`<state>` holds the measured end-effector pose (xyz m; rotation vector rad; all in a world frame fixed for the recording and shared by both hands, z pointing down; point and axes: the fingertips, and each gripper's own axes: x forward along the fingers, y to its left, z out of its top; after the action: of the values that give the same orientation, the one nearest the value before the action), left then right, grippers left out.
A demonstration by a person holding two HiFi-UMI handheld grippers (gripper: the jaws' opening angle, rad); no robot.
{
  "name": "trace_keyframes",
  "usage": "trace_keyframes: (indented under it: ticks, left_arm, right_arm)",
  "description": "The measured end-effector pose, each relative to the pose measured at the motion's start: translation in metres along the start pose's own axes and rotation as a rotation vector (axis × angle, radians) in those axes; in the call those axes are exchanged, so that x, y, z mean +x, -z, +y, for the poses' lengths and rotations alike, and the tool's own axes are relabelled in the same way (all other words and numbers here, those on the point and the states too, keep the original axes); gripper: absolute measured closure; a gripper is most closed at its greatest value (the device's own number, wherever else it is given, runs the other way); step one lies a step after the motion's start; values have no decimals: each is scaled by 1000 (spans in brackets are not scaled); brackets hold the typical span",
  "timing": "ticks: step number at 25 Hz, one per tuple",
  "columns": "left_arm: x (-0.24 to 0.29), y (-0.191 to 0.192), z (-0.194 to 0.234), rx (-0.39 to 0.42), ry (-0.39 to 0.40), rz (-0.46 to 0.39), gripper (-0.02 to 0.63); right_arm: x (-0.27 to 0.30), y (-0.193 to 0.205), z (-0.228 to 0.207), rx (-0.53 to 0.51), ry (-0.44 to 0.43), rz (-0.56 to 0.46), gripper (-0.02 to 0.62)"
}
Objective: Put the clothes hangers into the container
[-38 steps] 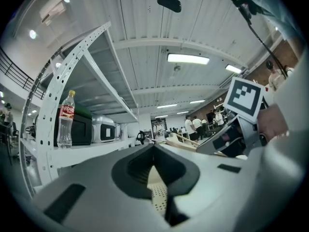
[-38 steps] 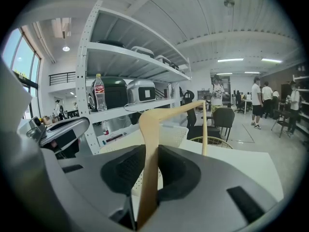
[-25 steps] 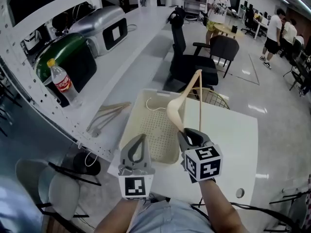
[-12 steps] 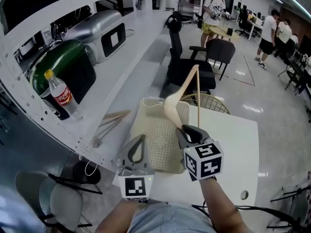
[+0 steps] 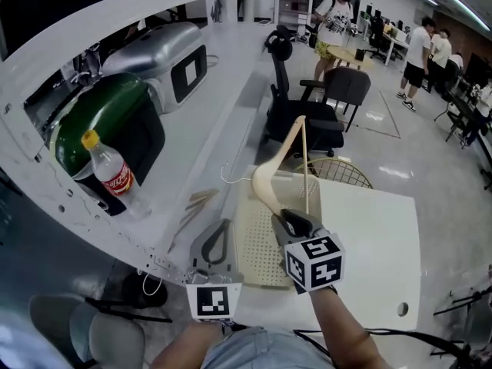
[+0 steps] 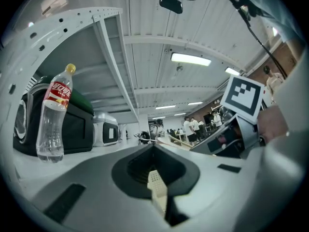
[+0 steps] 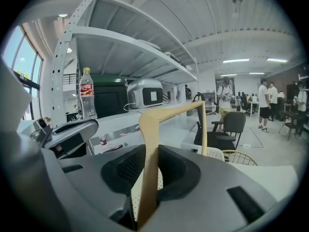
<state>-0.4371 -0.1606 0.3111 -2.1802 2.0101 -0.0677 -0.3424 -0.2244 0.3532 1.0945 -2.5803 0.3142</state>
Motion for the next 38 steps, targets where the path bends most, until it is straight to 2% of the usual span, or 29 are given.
trace_keyframes:
  ticks: [4, 14, 19, 24, 31, 38]
  left_arm:
    - [5, 13, 14, -12, 5, 24, 595]
    - [24, 43, 17, -33, 55, 83, 595]
    - [28, 54, 19, -44, 61, 113, 594]
    - [34, 63, 19, -36, 74, 136, 594]
    - [36, 72, 18, -49, 82, 157, 594]
    - [37, 74, 18, -46, 87, 159, 594]
  right_arm:
    - [22, 18, 3, 25, 2, 37, 505]
    - [51, 70, -10, 102, 26, 136, 505]
    - [57, 89, -10, 109, 30, 176, 505]
    - [65, 98, -12, 144, 8, 198, 505]
    - [74, 120, -14, 261, -30, 291, 503]
    - [77, 123, -13, 269, -41, 302, 494]
